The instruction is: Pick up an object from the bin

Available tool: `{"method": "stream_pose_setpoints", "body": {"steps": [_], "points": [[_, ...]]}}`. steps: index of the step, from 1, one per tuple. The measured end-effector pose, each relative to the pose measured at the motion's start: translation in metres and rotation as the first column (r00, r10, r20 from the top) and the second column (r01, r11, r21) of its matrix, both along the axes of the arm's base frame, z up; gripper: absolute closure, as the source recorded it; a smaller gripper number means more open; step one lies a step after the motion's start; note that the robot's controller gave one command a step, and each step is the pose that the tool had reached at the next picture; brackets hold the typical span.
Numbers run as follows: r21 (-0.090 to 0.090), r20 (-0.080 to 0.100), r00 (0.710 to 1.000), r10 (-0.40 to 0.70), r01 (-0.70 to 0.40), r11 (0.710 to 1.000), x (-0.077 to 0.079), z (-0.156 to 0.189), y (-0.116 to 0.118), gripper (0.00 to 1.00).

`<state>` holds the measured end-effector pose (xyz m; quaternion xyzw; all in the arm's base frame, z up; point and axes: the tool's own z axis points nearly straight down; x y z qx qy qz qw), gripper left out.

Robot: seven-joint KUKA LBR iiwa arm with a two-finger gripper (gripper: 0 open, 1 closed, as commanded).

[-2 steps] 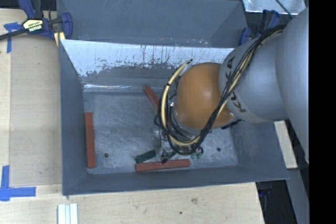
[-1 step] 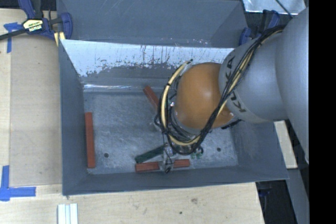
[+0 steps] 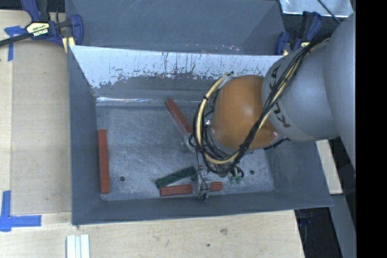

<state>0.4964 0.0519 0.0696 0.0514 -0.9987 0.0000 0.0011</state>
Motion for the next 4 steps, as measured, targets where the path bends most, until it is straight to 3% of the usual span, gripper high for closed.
{"method": "stream_pose_setpoints", "body": {"steps": [1, 2, 3, 4], "points": [[0.0, -0.005, 1.0, 0.002, -0.002, 1.0, -0.001, 0.003, 0.001, 1.0], [-0.003, 0.005, 0.952, 0.306, -0.306, 0.952, 0.043, 0.003, 0.032, 1.0], [0.0, 0.006, 0.953, 0.303, -0.303, 0.953, 0.042, 0.001, 0.032, 0.0], [-0.004, 0.01, 0.976, 0.218, -0.218, 0.976, 0.072, 0.026, -0.025, 0.0]]}}
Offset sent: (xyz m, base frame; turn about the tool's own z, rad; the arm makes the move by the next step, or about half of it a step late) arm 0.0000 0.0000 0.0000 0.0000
